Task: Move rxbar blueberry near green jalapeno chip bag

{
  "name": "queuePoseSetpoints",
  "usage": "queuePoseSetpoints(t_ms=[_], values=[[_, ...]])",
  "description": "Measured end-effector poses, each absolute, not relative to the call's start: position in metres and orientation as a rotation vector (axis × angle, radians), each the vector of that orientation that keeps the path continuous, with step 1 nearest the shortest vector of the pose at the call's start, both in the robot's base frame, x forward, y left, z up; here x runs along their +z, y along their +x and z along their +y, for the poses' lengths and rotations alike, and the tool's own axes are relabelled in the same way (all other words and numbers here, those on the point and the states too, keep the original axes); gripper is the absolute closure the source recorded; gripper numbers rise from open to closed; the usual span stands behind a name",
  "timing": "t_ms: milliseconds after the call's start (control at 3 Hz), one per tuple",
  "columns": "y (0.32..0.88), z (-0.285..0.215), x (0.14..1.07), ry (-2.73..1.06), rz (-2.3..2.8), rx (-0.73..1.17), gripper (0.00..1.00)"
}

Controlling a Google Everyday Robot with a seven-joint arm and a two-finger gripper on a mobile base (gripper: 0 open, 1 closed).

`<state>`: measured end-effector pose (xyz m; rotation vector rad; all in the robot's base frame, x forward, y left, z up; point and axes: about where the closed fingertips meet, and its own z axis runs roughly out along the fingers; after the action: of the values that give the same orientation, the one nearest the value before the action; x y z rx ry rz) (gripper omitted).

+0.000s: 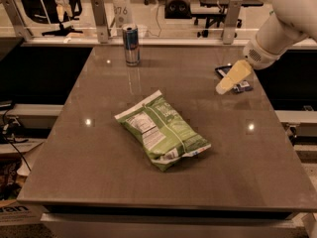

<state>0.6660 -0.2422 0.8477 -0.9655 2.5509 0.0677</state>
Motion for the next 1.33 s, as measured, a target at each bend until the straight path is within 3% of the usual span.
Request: queuePoseSetpoints(t_ms=[667,1333], values=[[0.682,-0.240,0.823,-0.941,2.608,0.136,0.00],[0.685,-0.238,0.814,-0.946,2.619,0.198,0.42]])
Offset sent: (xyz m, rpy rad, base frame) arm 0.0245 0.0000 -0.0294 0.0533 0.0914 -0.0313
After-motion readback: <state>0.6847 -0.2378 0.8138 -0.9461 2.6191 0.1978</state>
